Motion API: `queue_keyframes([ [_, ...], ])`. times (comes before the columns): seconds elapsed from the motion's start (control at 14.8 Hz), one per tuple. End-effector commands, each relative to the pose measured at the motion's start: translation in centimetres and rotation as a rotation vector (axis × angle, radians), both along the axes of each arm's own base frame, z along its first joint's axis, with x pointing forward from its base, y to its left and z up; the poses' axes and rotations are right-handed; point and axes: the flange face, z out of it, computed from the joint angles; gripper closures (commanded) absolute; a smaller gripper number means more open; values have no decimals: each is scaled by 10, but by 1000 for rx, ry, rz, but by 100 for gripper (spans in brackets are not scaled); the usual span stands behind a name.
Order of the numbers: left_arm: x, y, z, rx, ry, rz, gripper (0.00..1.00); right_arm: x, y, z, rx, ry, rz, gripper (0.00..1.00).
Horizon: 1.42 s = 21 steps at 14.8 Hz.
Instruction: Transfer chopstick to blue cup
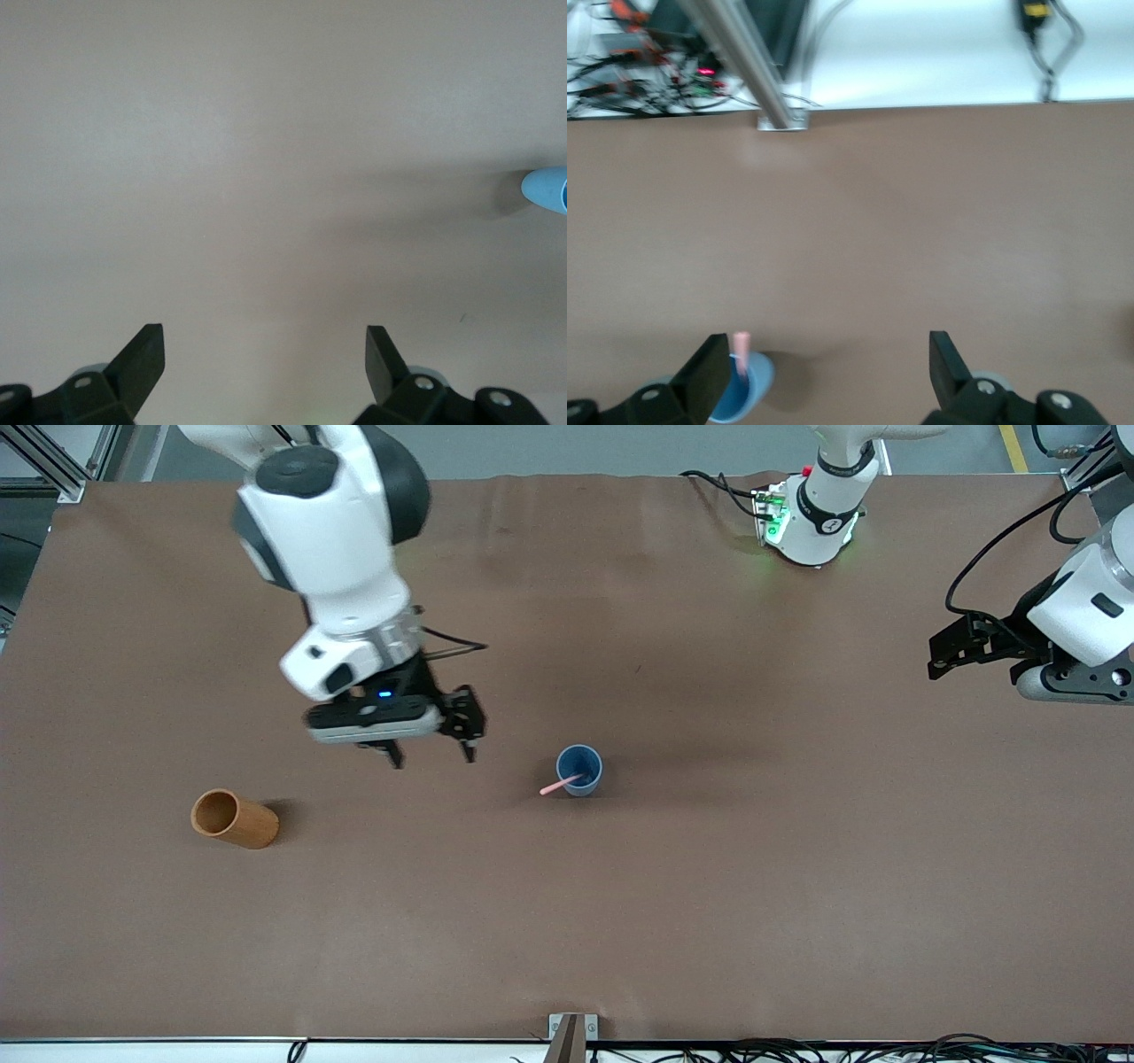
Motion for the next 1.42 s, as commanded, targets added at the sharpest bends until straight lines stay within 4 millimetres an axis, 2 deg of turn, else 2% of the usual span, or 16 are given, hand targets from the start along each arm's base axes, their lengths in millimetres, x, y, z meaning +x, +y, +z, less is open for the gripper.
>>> queue_keyframes([
  [0.0, 0, 1, 3, 13, -14, -7, 0, 6, -91, 29, -25, 73, -21, 0],
  [0.07, 0, 0, 3, 13, -17, -8, 0, 7, -124, 35, -48, 105, -23, 0],
  [0.2, 0, 1, 3, 14, -17, -6, 0, -3, -172, 49, -89, 172, -58, 0],
  [0.34, 0, 2, 3, 14, -17, -5, 0, -18, -201, 66, -109, 209, -84, 0],
  [0.54, 1, -1, 2, 8, -18, -5, 0, -39, -242, 80, -149, 290, -6, 0],
  [0.74, 4, -2, 4, 10, -49, -6, 0, -62, -266, 98, -116, 326, -12, 0],
  [0.88, 4, -2, 5, 9, -50, -5, 0, -71, -275, 101, -115, 355, -23, 0],
  [1.08, 5, -1, 4, 8, -49, 6, 0, -67, -289, 96, -121, 361, 39, 0],
  [1.22, 5, -2, 4, 8, -50, 3, 0, -63, -303, 102, -112, 338, 147, 0],
  [1.35, 5, -5, 5, 6, -51, -3, 0, -59, -316, 109, -110, 322, 130, 0],
])
